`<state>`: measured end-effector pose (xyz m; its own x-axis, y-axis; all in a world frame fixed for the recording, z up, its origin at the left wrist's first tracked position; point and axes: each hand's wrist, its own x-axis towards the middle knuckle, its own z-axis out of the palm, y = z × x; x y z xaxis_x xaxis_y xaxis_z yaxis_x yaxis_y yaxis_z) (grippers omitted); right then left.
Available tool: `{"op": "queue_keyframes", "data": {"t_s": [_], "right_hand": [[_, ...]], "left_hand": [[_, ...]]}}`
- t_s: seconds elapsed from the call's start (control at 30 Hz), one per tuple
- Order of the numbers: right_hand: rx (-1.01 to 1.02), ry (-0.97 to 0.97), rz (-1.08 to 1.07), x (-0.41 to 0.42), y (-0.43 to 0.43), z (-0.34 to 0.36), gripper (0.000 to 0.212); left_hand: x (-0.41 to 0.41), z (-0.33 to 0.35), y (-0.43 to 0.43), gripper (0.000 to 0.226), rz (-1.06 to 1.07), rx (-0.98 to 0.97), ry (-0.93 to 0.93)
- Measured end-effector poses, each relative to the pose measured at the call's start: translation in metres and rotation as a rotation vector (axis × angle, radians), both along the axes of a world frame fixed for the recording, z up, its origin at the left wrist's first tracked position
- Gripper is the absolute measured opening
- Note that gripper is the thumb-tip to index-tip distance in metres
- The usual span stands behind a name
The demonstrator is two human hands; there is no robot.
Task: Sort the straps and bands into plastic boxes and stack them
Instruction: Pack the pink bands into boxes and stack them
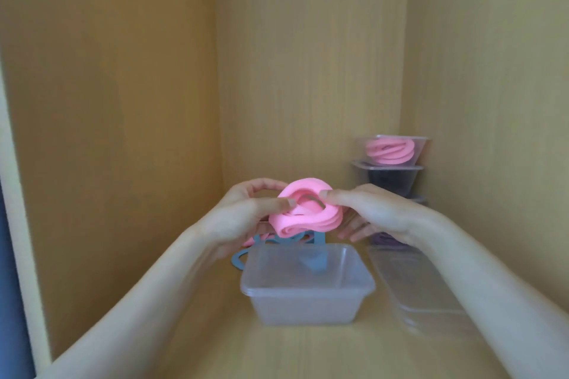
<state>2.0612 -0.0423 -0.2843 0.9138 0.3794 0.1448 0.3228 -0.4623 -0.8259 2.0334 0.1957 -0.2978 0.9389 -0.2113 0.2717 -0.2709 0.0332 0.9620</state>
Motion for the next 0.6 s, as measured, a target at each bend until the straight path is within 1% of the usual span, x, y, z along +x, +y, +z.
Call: {"op": "queue_keyframes", "data": {"t_s": [0.03, 0.1, 0.2, 0.33, 0.43, 0.53, 0.6], "right_hand": [[-0.011, -0.008, 0.006, -0.003, -0.003, -0.003, 0.058], [0.064, 0.003, 0.052, -0.009, -0.006, -0.008, 0.050], [0.221, 0.105, 0.171, -0.017, -0.006, -0.013, 0.036], [0.277, 0.184, 0.217, -0.027, 0.001, -0.021, 0.023], [0.264, 0.224, 0.174, -0.032, 0.011, -0.030, 0.020], [0.194, 0.191, 0.096, -0.037, 0.020, -0.030, 0.023], [0.148, 0.173, 0.056, -0.038, 0.025, -0.029, 0.024]], "left_hand": [[-0.004, -0.001, -0.001, 0.044, -0.026, 0.015, 0.000], [-0.011, -0.004, -0.002, 0.039, -0.075, 0.061, 0.003], [-0.016, -0.005, -0.001, 0.046, -0.129, 0.130, 0.020], [-0.017, -0.007, 0.007, 0.048, -0.136, 0.228, 0.064], [-0.013, -0.010, 0.014, 0.049, -0.154, 0.367, 0.111], [-0.011, -0.011, 0.016, 0.054, -0.180, 0.483, 0.144], [-0.012, -0.009, 0.016, 0.050, -0.165, 0.547, 0.139]]}}
